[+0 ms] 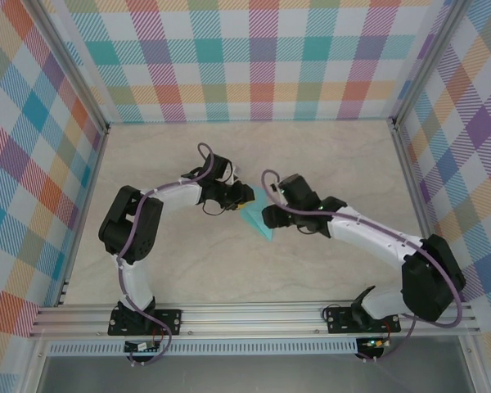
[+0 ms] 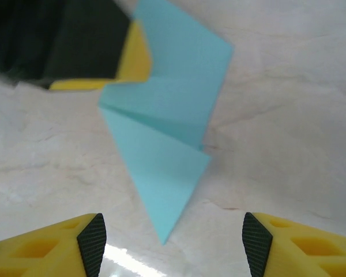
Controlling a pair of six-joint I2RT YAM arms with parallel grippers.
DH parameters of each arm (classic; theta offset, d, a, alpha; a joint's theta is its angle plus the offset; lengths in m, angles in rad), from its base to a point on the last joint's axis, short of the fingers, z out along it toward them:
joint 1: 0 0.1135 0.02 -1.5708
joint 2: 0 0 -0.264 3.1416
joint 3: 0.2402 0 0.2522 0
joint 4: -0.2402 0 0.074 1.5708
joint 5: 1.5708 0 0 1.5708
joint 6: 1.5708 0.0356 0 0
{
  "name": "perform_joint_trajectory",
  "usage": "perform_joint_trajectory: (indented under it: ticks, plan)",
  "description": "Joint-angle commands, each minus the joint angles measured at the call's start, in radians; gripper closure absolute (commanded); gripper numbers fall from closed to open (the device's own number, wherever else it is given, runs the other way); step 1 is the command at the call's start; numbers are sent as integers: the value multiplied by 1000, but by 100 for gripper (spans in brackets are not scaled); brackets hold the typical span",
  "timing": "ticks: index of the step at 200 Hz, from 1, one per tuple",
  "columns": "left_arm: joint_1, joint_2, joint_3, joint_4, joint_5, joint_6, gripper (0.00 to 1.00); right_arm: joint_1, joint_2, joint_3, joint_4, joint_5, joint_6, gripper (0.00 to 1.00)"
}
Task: Fold a paper plane with a square sheet of paper (fold left side to right side)
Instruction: Fourth fold the wing at the center of the table.
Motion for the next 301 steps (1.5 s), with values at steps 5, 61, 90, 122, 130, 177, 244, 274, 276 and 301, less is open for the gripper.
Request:
perform_joint_trajectory:
  ticks: [5, 61, 90, 122, 130, 177, 244, 274, 276, 301]
  plan:
    - [-11, 1, 27, -37, -12, -14, 72, 104, 79, -55, 107, 105, 29, 36]
    - [-11, -5, 44, -61, -26, -17, 72, 173, 269, 16, 192, 228, 16, 41]
    - [-11, -4, 52, -71, -32, -22, 72, 173, 318, 43, 181, 250, 6, 46]
    - [-12, -3, 58, -78, -33, -22, 72, 173, 338, 57, 166, 287, 10, 49]
    - [-11, -2, 59, -81, -33, -22, 71, 172, 347, 62, 159, 289, 8, 50]
    - [-10, -1, 74, -91, -36, -14, 69, 172, 380, 73, 137, 299, 27, 59]
    - [22, -32, 121, -163, -38, 21, 56, 172, 390, 53, 131, 294, 43, 68]
    - [56, -62, 139, -211, -36, 44, 49, 171, 397, 40, 132, 286, 55, 72]
    - [59, -64, 141, -213, -36, 45, 48, 172, 397, 40, 132, 285, 55, 72]
    - [99, -100, 142, -245, -37, 64, 42, 172, 403, 40, 130, 283, 60, 76]
